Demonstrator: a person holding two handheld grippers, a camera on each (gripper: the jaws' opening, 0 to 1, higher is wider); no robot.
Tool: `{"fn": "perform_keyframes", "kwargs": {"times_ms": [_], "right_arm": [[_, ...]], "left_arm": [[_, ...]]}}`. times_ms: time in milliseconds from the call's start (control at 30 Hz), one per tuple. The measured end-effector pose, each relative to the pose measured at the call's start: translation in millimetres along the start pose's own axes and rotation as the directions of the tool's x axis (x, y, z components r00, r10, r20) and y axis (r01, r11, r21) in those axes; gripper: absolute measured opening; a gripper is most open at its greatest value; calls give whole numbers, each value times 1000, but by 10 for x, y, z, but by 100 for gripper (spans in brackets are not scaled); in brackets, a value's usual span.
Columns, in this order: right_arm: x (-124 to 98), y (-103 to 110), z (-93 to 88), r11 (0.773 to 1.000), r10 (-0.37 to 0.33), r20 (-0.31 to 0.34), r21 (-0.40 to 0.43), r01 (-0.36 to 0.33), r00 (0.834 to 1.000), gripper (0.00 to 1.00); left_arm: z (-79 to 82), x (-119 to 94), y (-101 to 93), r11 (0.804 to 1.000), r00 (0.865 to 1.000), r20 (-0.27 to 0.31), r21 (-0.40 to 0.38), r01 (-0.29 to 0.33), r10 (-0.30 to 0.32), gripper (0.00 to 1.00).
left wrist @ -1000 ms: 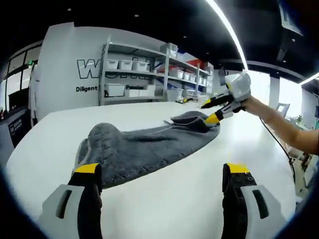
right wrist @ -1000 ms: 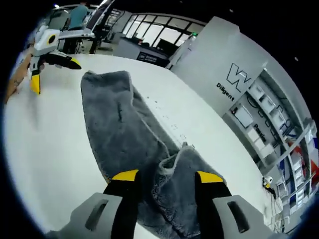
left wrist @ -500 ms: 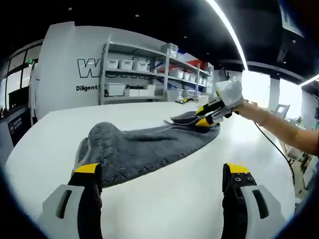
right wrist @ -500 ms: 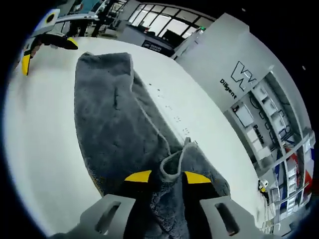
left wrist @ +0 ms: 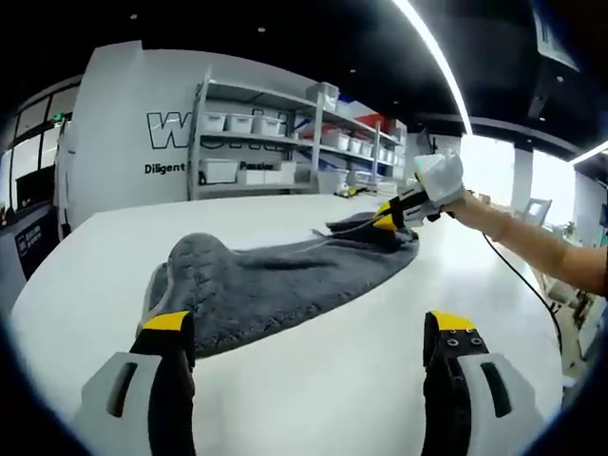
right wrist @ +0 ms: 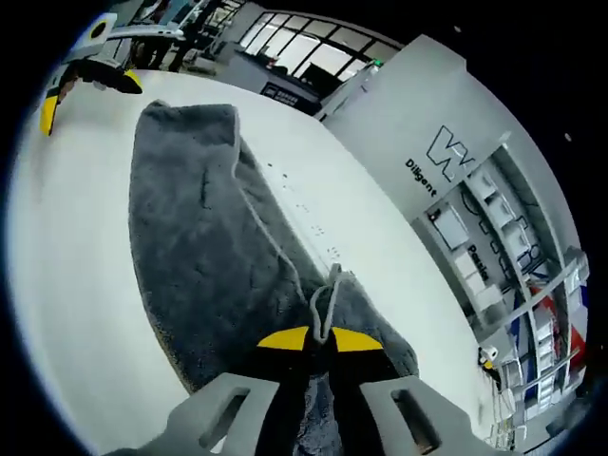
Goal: Open the folded towel by lifting each exposed corner and separating the folded layers until the towel lies flat within the target outline without major curled edges
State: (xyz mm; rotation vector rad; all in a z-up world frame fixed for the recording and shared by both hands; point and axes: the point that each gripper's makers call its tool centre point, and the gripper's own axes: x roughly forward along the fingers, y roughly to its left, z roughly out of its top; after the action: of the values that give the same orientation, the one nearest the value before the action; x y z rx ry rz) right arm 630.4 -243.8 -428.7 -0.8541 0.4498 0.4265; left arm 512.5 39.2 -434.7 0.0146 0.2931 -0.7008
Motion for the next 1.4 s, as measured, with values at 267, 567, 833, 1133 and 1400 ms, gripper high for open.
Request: {"fn": "perform_keyframes", "kwargs": {"times_ms": [267,567,833,1133,1400], "right_arm": [[-185,-310,-136,996,-85,-21,29,86,996,3],[-374,-599,-294,983,-167,-34,67,169,985,3],[-593,-860,-461,964,-247,-47,93,250,968,3],[-841,-1153,-813,935,-318,-93,131,329,943,3],[-986,-1364,-1210,902,-360,-143,199,383,922,3]], "left_arm": [[-14,3,1,1000,1000,-7,0,-1,1,99],[-29,13,10,1000,1000,-11,4,-2,2,99],[-59,25,23,1000,1000,-20,6,-6,6,98],[-67,31,20,1000,1000,-22,6,-6,6,98],[-108,47,41,1000,999,-35,3,-11,12,98]]}}
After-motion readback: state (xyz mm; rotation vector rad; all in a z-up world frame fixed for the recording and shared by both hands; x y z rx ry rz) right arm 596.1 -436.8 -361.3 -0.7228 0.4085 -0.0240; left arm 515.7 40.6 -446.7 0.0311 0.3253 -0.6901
